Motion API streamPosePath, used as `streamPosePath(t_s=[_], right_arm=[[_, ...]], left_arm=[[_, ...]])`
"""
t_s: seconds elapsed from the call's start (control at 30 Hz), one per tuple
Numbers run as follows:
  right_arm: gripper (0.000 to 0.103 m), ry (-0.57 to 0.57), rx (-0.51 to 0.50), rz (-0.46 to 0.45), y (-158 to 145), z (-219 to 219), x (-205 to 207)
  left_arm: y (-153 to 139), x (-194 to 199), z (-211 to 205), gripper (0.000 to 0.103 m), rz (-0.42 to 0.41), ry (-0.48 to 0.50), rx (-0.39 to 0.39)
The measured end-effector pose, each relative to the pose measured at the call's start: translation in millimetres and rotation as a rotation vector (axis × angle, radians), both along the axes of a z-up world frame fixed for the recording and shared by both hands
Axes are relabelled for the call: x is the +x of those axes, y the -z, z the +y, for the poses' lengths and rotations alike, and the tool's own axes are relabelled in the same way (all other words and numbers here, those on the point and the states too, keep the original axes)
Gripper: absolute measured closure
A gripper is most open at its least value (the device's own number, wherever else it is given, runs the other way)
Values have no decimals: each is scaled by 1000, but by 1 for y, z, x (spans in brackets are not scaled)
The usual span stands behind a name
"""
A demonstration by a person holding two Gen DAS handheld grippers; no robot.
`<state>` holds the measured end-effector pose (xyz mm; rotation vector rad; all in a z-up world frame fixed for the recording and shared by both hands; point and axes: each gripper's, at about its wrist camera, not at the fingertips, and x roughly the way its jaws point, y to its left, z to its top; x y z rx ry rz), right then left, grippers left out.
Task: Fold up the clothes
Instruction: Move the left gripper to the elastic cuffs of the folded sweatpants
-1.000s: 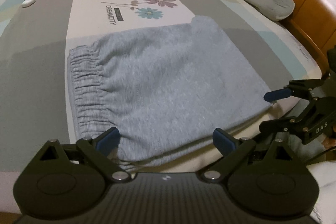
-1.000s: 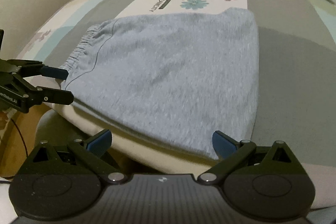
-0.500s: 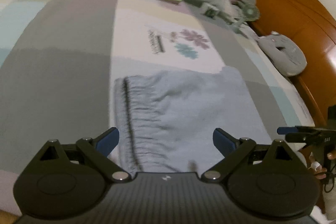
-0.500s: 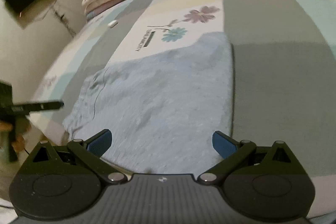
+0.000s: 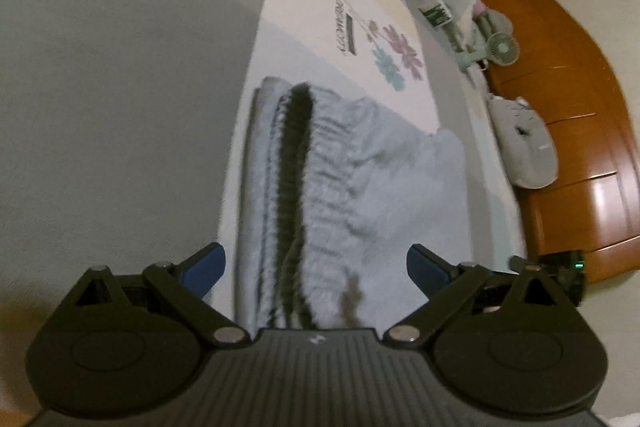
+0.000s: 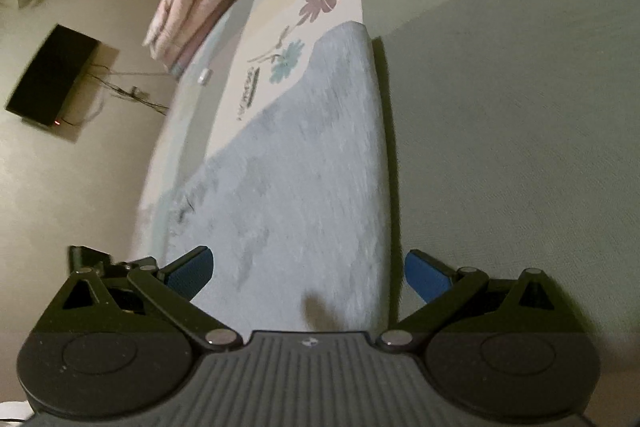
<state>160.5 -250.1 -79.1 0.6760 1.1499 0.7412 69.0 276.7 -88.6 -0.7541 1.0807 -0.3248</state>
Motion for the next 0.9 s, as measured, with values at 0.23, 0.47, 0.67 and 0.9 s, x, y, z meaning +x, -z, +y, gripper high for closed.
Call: streamPosePath(t_s=[0.23, 0.47, 0.67, 0.9], right_arm=[[0, -30, 85, 11, 9, 10, 36], [0, -65, 86, 6, 9, 32, 70], [0, -78, 87, 21, 9, 33, 59], [0, -166, 105, 68, 9, 27, 20]], left_arm=[[9, 31, 0, 5, -4, 22, -69], [12, 60, -1, 5, -22, 33, -93], [15, 35, -2, 5, -19, 39, -140], [18, 15, -2, 5, 2, 72, -177]])
